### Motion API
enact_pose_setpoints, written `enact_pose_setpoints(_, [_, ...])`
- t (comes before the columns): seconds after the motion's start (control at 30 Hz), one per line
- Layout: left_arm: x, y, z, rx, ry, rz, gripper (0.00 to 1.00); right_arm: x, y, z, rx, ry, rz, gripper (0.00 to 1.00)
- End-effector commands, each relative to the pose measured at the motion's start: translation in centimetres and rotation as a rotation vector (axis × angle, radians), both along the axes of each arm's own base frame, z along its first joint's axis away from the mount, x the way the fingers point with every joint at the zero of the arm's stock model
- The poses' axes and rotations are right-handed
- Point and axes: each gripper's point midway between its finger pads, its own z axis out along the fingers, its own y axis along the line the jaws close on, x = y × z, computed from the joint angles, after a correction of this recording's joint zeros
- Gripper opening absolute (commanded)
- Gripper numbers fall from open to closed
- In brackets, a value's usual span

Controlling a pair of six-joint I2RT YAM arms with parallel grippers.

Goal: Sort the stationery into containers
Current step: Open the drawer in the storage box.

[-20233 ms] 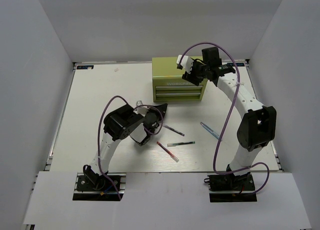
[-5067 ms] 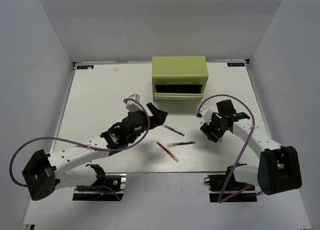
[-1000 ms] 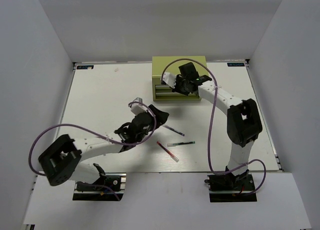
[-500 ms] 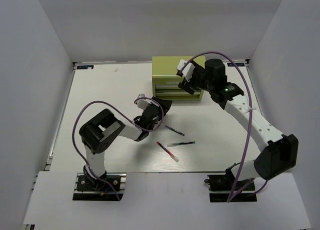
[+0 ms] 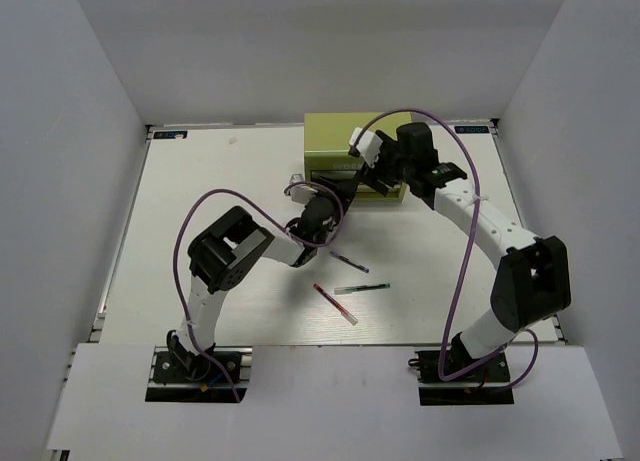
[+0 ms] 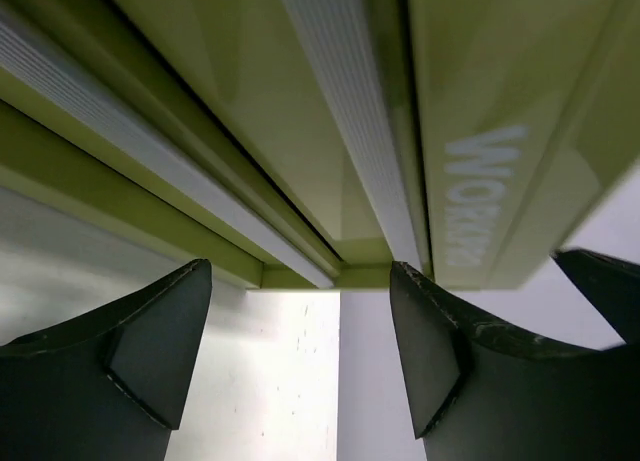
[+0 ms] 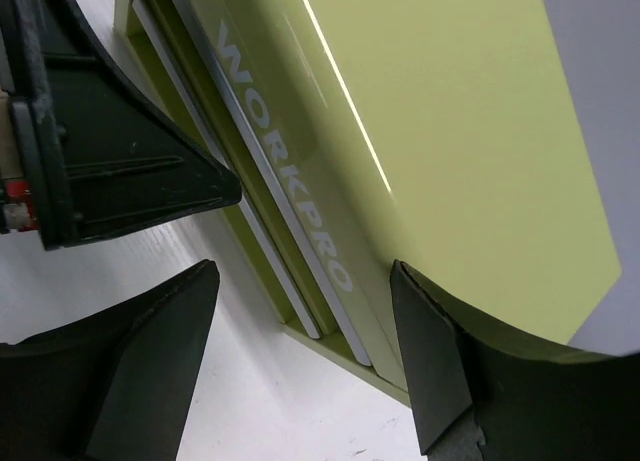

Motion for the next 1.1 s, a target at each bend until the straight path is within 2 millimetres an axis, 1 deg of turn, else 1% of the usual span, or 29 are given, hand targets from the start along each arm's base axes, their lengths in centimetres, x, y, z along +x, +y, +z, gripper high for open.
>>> enact_pose_setpoints(0.0, [1.3,0.4,0.2,-0.020,0.025,0.057,0.80,2.5,-0.3,2.2,0.025,-0.081,-0.053,0.75])
enact_pose_setpoints(0.07, [1.4,0.6,-1.2,-0.016,0.052,0.071,0.77,2.8,-0.1,2.7,0.040,-0.084,-0.061,0.75])
enact_pose_setpoints(0.1, [1.5,0.7,-1.8,-0.018,0.063,0.082,0.71,3.1,-0.4,2.8,0.044,-0.085,-0.071,0.75])
enact_pose_setpoints(0.13, [1.5,0.7,-1.8,-0.018,0.063,0.082,0.69,3.1,-0.3,2.7,0.044,-0.081,-0.071,0.75])
enact_pose_setpoints(0.17, [1.6,0.9,-2.2,-0.014,0.063,0.094,0.67,3.2,-0.4,2.8,0.045,-0.084,-0.072,0.75])
enact_pose_setpoints(0.2, [1.8,0.7,-2.0,-0.024,0.066,0.095,0.67,3.3,-0.5,2.9,0.047,-0.085,-0.078,0.75])
enact_pose_setpoints(0.27, [2.4,0.7,-2.5,-0.023,0.072,0.123,0.66,3.4,-0.5,2.7,0.046,-0.082,-0.081,0.75])
enact_pose_setpoints(0.3, [2.6,0.6,-2.2,-0.030,0.066,0.122,0.66,3.5,-0.7,2.7,0.046,-0.082,-0.086,0.75])
enact_pose_setpoints(0.33, [3.3,0.9,-2.1,-0.041,0.063,0.146,0.66,3.5,-0.7,2.6,0.045,-0.077,-0.087,0.75])
enact_pose_setpoints(0.37, [3.3,1.1,-2.4,-0.032,0.068,0.156,0.66,3.5,-0.7,2.4,0.043,-0.075,-0.089,0.75])
enact_pose_setpoints(0.43, [3.8,0.9,-2.5,-0.043,0.066,0.167,0.65,3.6,-0.9,2.2,0.040,-0.071,-0.095,0.75])
enact_pose_setpoints(0.5, [3.9,0.8,-2.6,-0.049,0.061,0.167,0.65,3.8,-1.1,2.1,0.037,-0.071,-0.106,0.75])
enact_pose_setpoints(0.53, [4.1,0.7,-2.0,-0.063,0.049,0.166,0.63,3.8,-1.0,2.0,0.032,-0.068,-0.103,0.75])
enact_pose_setpoints(0.57, [4.4,1.1,-2.4,-0.071,0.053,0.177,0.63,4.0,-1.3,2.2,0.031,-0.073,-0.110,0.75])
enact_pose_setpoints(0.63, [4.5,1.0,-2.0,-0.085,0.041,0.176,0.62,4.2,-1.3,1.5,0.021,-0.059,-0.114,0.75])
enact_pose_setpoints(0.67, [4.5,1.0,-2.5,-0.088,0.049,0.178,0.62,4.4,-1.6,1.6,0.019,-0.058,-0.123,0.74])
enact_pose_setpoints(0.7, [4.6,0.9,-2.2,-0.090,0.048,0.178,0.62,4.5,-1.6,1.1,0.015,-0.044,-0.122,0.74])
enact_pose_setpoints(0.73, [4.6,0.9,-2.6,-0.079,0.057,0.178,0.62,4.5,-1.6,1.1,0.012,-0.044,-0.124,0.74])
enact_pose_setpoints(0.77, [4.8,0.9,-2.1,-0.097,0.051,0.188,0.61,4.5,-1.6,0.9,0.009,-0.037,-0.126,0.74])
enact_pose_setpoints(0.83, [4.8,0.9,-3.1,-0.098,0.067,0.191,0.57,4.8,-1.8,0.5,0.002,-0.027,-0.131,0.74])
enact_pose_setpoints(0.87, [4.9,1.0,-2.6,-0.128,0.061,0.202,0.53,4.8,-1.8,0.3,-0.002,-0.020,-0.132,0.73])
enact_pose_setpoints(0.93, [5.0,1.2,-3.2,-0.139,0.062,0.214,0.49,5.1,-2.4,-0.2,-0.010,-0.001,-0.147,0.71])
enact_pose_setpoints(0.97, [5.1,1.1,-2.9,-0.150,0.053,0.213,0.47,5.1,-2.4,-0.5,-0.017,0.009,-0.146,0.70])
enact_pose_setpoints(1.0, [5.1,1.3,-2.8,-0.164,0.054,0.225,0.45,5.3,-2.3,-0.2,-0.013,0.007,-0.144,0.70])
enact_pose_setpoints(1.03, [5.2,1.3,-2.9,-0.179,0.051,0.225,0.42,5.0,-2.4,-1.4,-0.031,0.046,-0.142,0.68])
enact_pose_setpoints(1.07, [5.2,1.2,-2.7,-0.186,0.045,0.225,0.40,5.0,-2.5,-1.6,-0.032,0.054,-0.141,0.68])
